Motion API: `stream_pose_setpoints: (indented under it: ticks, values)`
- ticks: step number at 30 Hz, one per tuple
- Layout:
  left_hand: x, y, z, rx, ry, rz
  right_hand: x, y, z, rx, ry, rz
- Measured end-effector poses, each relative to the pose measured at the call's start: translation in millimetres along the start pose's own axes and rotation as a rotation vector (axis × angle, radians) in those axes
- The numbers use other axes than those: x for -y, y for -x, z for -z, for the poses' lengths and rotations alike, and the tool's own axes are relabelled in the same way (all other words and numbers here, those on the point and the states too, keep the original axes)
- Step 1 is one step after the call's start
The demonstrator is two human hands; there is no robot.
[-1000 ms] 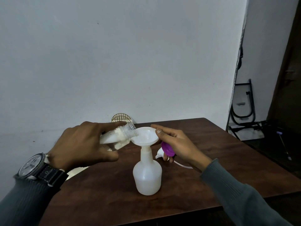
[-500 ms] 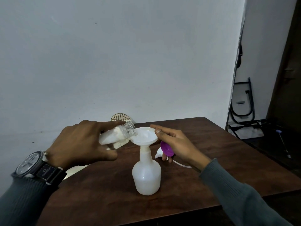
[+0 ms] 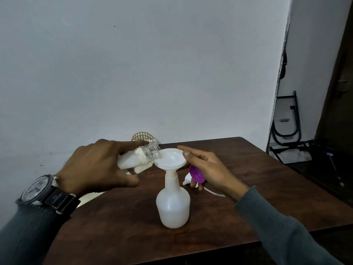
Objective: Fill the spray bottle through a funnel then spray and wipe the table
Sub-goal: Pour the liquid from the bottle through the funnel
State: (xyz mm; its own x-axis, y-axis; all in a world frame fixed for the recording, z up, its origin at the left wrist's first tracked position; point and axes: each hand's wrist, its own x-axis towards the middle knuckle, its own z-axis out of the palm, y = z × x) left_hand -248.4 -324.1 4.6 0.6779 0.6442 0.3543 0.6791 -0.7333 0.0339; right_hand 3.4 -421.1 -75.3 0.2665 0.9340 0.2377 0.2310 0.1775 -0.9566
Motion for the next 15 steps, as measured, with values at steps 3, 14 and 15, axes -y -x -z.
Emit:
stream_pose_setpoints:
  ticks: [3,14,15]
  values:
    - [-1.1,0.5,1.0,0.003,-0.01,0.002,0.4,0.5,-0.2,-0.001,-0.01,0.001]
    - [-1.4,-0.8,1.9,0.001,-0.021,-0.013,-0.5,0.4,0.9,-0.004,0.006,-0.002]
    - [-1.1,-1.0,1.9,0.001,-0.023,-0.012,-0.5,0.3,0.7,-0.004,0.005,-0.003]
